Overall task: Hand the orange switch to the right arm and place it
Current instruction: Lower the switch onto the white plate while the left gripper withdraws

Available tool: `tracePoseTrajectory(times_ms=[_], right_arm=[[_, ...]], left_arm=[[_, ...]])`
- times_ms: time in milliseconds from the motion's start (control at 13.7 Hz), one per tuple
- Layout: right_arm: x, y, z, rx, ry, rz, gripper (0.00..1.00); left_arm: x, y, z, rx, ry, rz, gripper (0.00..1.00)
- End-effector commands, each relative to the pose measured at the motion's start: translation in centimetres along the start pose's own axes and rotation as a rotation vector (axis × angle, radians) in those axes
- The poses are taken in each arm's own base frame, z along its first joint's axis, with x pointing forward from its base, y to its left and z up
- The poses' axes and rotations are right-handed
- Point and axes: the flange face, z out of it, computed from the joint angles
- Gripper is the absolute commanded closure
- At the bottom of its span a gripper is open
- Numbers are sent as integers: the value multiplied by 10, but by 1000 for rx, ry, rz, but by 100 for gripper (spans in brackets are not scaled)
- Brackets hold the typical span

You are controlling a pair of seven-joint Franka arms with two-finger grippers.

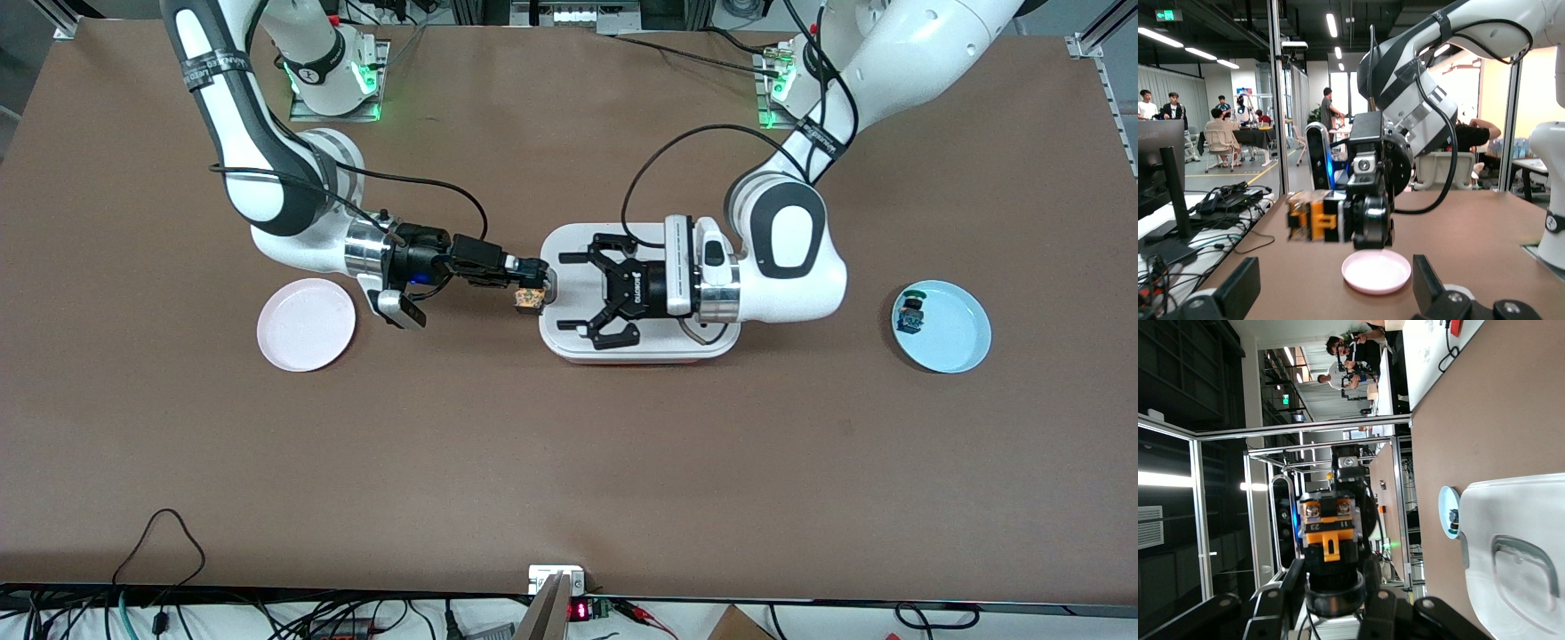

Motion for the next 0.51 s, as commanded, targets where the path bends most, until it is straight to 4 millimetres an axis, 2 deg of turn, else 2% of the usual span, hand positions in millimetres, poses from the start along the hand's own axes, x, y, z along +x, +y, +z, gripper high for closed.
tracePoseTrajectory(times_ms=[0, 73, 293, 439], right_arm=[[20, -14, -25, -32, -64, -10, 100], [25, -15, -38, -52, -99, -13, 100], [39, -21, -87, -187, -199, -37, 100], [53, -33, -124, -325, -268, -57, 100]], left_arm=[[16, -9, -37, -90, -89, -49, 0], [14, -14, -58, -125, -145, -61, 0], [3, -17, -105, -212, -267, -176, 0], [-2, -24, -134, -210, -421, -257, 0]])
